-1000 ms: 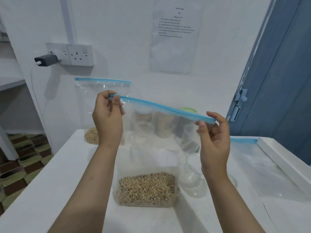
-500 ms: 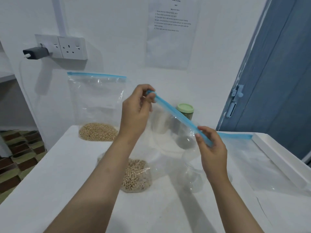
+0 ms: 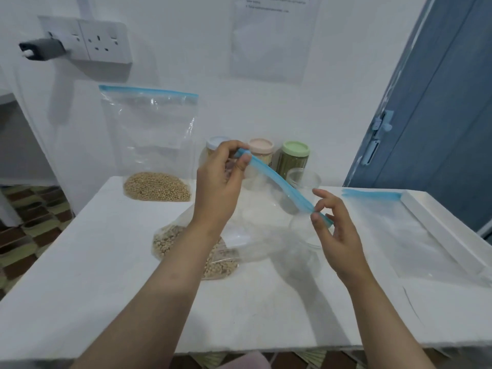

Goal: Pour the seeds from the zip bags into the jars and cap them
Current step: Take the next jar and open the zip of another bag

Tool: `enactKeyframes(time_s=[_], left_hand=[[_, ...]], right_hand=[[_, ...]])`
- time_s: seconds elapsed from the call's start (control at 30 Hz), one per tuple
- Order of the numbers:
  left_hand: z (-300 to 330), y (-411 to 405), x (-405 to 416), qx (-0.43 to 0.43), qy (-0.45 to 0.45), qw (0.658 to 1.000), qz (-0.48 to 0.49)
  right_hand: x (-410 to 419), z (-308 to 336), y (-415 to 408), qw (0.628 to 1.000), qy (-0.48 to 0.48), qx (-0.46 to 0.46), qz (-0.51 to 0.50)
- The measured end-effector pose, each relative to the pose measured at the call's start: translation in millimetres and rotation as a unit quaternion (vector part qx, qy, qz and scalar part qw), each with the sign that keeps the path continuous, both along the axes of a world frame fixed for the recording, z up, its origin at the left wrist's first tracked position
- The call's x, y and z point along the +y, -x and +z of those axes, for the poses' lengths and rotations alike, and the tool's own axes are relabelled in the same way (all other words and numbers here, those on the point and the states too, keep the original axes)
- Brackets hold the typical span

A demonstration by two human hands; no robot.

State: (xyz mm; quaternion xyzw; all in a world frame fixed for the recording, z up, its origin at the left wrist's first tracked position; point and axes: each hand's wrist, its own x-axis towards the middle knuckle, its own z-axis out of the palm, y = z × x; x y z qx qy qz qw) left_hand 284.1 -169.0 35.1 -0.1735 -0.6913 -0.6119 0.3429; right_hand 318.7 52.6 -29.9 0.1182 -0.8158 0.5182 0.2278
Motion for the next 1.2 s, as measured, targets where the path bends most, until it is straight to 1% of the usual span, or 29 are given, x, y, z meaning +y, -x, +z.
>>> enactKeyframes(time_s=[0.07,0.17,0.27,0.47,0.6,0.63,0.73,0.87,1.07,1.2], left_hand=[[-5,1,0,-0.018,0.004,1.000,-0.010],[-14,1,3,-0.025,0.033,0.999,-0.027],[-20,-5,10,-0.019,0.069,0.997,-0.038],[-31,-15,17,-0.011,0.100,0.993,-0.068],[-33,-18,14,-0.040,0.078,0.994,-0.070],[-34,-17,11,-0.044,0.086,0.993,-0.068],[-44,-8,-6,-0.042,0.151,0.987,-0.035],[-66,2,-37,-0.060,0.193,0.979,0.025],[-107,9,-87,-0.136,0.197,0.967,0.082],[-119,6,-102,-0.177,0.129,0.970,0.103]], right_hand=[[3,-2,-1,1.000,-0.018,-0.005,0.010],[4,2,-2,0.997,-0.067,0.025,-0.015],[-6,12,-1,0.995,-0.084,0.051,-0.026],[-40,26,0,0.996,-0.047,0.076,0.009],[-57,28,1,0.998,0.008,0.062,0.016],[-60,29,1,0.998,0.015,0.065,0.009],[-63,32,1,0.996,0.036,0.082,-0.017],[-67,38,1,0.993,0.047,0.096,-0.041],[-75,43,4,0.989,0.094,0.098,-0.051],[-81,43,6,0.989,0.103,0.096,-0.042]])
